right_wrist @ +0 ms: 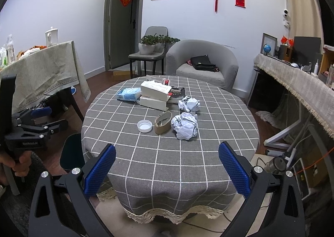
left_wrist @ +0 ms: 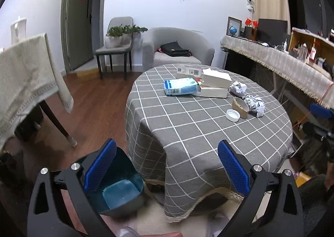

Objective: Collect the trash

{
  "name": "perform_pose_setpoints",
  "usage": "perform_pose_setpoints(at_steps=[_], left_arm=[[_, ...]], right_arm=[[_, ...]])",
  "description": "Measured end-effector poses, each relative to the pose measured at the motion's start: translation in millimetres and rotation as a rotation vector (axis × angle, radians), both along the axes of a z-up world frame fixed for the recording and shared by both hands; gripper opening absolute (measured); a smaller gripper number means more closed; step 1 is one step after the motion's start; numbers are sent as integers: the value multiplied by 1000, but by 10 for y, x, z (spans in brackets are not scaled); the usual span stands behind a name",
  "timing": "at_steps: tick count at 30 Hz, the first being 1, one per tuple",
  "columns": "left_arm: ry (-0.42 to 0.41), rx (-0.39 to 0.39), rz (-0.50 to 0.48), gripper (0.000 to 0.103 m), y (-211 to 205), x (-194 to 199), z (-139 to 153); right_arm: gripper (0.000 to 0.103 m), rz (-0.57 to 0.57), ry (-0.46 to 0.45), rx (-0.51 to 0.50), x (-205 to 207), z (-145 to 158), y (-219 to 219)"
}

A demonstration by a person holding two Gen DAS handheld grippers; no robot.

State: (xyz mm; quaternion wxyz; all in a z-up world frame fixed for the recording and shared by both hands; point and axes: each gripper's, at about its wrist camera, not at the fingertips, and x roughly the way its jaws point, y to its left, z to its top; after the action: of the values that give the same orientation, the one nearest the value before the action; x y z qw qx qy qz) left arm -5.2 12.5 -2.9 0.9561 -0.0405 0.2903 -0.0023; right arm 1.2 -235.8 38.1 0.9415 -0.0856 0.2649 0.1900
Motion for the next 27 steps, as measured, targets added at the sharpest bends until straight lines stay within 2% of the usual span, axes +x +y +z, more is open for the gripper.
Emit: perform_pose_setpoints(at_steps=[11, 16, 21, 24, 27], left_arm=[[4, 61, 1, 100, -61, 1, -61], [35, 75, 18, 100, -39, 27, -106], [55, 60, 32, 100, 14, 10, -106], [62, 22, 18, 100, 45, -36, -61], [38, -4, 9, 99, 56, -99, 34]], right_arm=[[100, -12, 21, -8, 35, -5, 19], [100, -18, 26, -4, 29, -16, -7], [100, -16, 42, 14, 38, -5, -18], [100, -8, 53, 22, 40, 64, 23], [100, 11, 48, 33, 10, 148, 45]])
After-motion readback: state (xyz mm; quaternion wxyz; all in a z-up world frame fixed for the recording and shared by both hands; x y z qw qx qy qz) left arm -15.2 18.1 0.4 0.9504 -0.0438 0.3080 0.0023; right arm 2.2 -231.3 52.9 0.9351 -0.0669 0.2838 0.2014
